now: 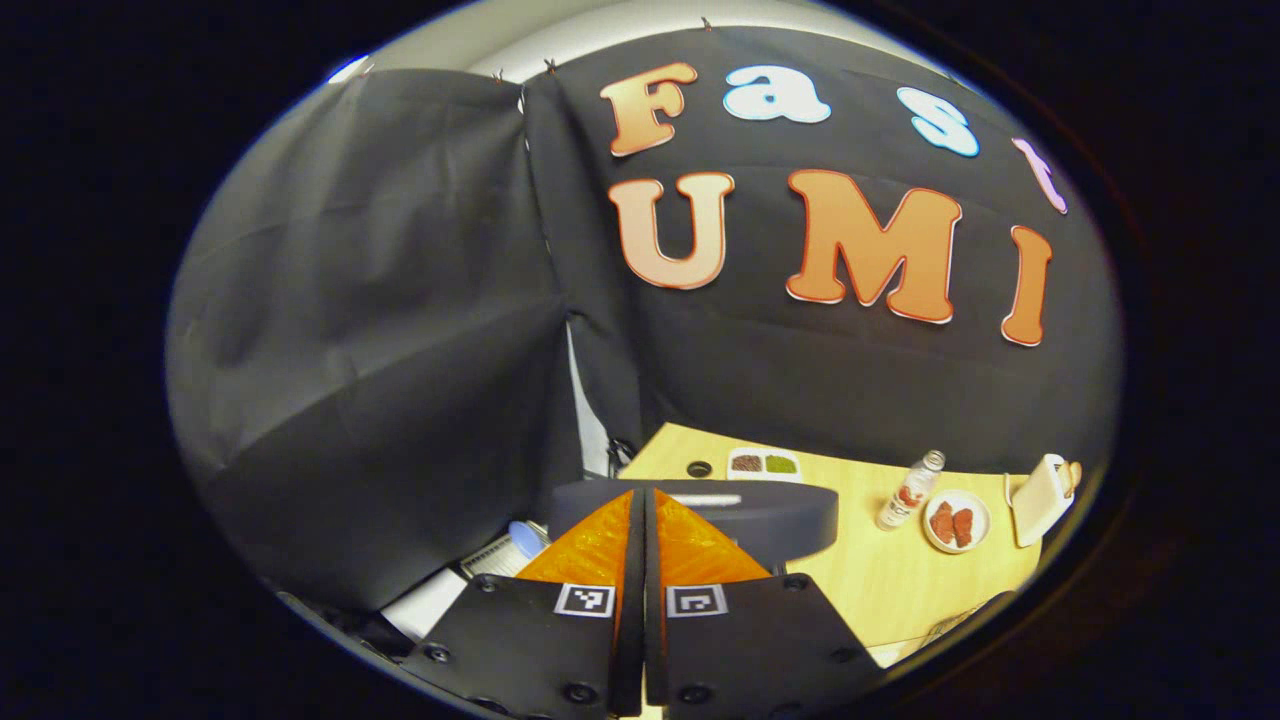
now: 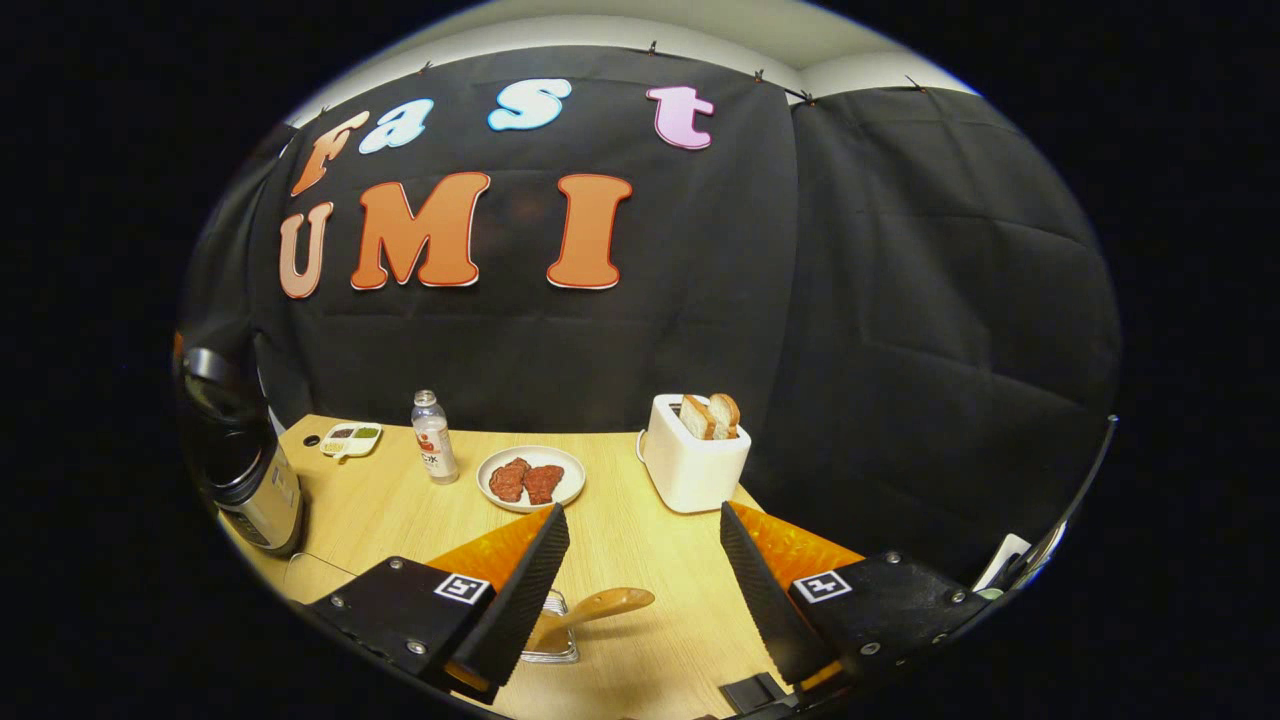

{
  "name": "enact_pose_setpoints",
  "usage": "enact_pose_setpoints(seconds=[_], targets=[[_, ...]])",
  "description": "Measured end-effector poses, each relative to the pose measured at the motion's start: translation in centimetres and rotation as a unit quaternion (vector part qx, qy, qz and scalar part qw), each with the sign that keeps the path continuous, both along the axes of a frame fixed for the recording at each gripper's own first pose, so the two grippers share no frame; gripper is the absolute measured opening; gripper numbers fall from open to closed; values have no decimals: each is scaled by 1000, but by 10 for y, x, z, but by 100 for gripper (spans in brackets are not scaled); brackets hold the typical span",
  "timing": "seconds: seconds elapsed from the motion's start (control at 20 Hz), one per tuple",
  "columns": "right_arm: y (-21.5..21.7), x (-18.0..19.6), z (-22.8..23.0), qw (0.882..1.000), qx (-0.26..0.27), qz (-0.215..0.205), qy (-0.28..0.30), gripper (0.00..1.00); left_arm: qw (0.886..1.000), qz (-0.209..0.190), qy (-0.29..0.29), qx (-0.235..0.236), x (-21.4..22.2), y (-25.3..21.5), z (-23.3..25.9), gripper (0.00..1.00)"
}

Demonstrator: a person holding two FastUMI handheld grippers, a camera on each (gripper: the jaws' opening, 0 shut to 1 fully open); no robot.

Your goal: Close the left gripper, press the button to open the rice cooker; take a wooden spoon from the chopstick holder with the right hand, scoop a spoonful of rice and pour it into the rice cooker, then put the wooden spoon back into the chopstick holder.

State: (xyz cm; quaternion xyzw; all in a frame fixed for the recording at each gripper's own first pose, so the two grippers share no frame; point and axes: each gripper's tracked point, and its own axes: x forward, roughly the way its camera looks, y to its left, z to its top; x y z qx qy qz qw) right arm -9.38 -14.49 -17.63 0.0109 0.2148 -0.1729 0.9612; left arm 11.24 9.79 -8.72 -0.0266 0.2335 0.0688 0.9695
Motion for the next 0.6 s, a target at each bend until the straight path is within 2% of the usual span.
enact_pose_setpoints(seconds=[0.2, 0.25, 0.3, 0.35, 0.5, 0.55, 0.6], targets=[[-2, 1, -22, 1000, 18, 11, 21, 95, 999, -26, -30, -11, -14, -33, 7, 7], [-2, 1, -28, 999, 24, 14, 29, 95, 999, -27, -37, -9, -17, -36, 11, 27], [-3, -1, -36, 999, 32, 16, 35, 95, 999, -28, -44, -7, -22, -38, 13, 33], [-2, -1, -43, 998, 43, 18, 41, 95, 998, -28, -47, -6, -25, -40, 16, 53], [5, -1, -67, 995, 76, 27, 57, 95, 998, -20, -52, -4, -44, -42, 18, 77], [8, 0, -75, 994, 83, 31, 64, 95, 999, -16, -52, 0, -48, -42, 19, 84], [11, 0, -84, 993, 90, 35, 71, 95, 999, -11, -50, 4, -53, -42, 18, 84]])
